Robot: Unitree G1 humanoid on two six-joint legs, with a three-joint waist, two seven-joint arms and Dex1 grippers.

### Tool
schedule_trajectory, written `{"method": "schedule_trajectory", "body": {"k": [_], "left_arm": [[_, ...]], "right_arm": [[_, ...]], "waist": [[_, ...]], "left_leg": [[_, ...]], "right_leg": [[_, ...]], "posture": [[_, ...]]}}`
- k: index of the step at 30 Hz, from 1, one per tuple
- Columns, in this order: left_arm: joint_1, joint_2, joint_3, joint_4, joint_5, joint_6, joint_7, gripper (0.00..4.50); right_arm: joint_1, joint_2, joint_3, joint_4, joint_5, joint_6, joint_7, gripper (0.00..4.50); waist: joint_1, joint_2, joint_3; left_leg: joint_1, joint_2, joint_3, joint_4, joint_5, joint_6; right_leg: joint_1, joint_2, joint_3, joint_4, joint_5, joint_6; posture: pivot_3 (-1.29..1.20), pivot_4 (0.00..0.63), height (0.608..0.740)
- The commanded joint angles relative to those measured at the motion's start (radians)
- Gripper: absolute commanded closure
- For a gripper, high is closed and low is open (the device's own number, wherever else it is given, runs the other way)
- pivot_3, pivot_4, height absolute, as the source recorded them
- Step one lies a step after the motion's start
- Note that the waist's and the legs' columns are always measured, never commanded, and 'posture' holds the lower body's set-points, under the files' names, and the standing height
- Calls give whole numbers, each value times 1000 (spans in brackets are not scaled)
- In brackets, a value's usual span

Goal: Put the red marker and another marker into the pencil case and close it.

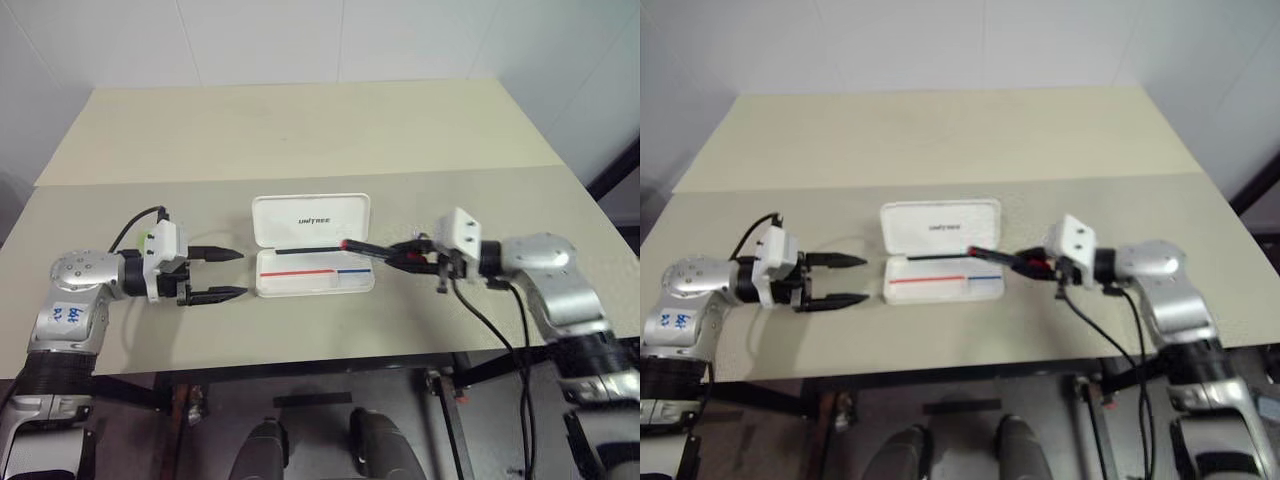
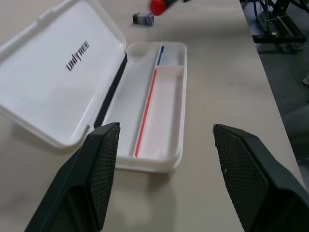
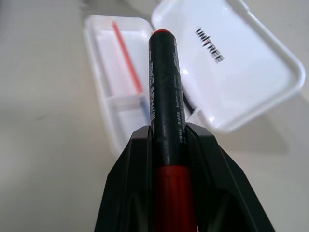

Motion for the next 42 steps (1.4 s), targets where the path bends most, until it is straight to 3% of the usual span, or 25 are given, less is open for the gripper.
{"method": "schedule_trajectory", "body": {"k": [1, 7, 17, 21, 28, 37, 42], "left_arm": [[-7, -5, 23, -46, -13, -7, 27, 1245], [18, -19, 17, -82, -12, -5, 55, 1245], [72, -24, 28, -140, -26, 8, 91, 1245], [76, -30, 30, -141, -26, 1, 104, 1245], [80, -42, 29, -135, -22, -13, 114, 1245], [167, -66, 99, -175, -17, -27, 231, 1245], [287, -183, 234, -296, -16, 34, 527, 1245]], "right_arm": [[-89, 55, 58, 93, -81, -69, -32, 3889], [-200, 177, 130, 256, -150, -153, -40, 3889], [-219, 244, 168, 360, -204, -279, -15, 3889], [-230, 254, 165, 404, -239, -349, -51, 2622], [-237, 269, 139, 376, -199, -395, -50, 16], [-82, 205, 75, -91, 155, -69, 151, 16], [52, 46, -13, -246, 247, 38, 189, 16]], "waist": [[1, 0, 0], [1, 0, 0], [-1, 0, 0], [-2, 0, 0], [-3, 1, 0], [1, 1, 1], [7, 1, 1]], "left_leg": [[0, 0, 0, 0, 0, 0], [-2, -1, 0, -1, 0, 0], [-2, 0, -1, -2, 0, -1], [-1, 0, -1, -2, 0, -1], [-1, 0, -1, -2, 0, -1], [-1, 1, -4, -3, -1, -2], [-2, 3, -5, -2, -2, 0]], "right_leg": [[-1, 0, 0, 0, 0, 0], [-1, -1, -1, -1, 0, 0], [-1, -1, -1, -1, 0, 0], [-1, -1, -1, 1, 0, 0], [-1, -1, -1, 0, 0, -1], [-1, -1, -1, 0, 0, -1], [0, -4, -1, -4, 0, 0]], "posture": [[0, 150, 740], [0, 150, 740], [0, 150, 740], [0, 150, 740], [0, 150, 740], [0, 150, 740], [0, 150, 740]]}}
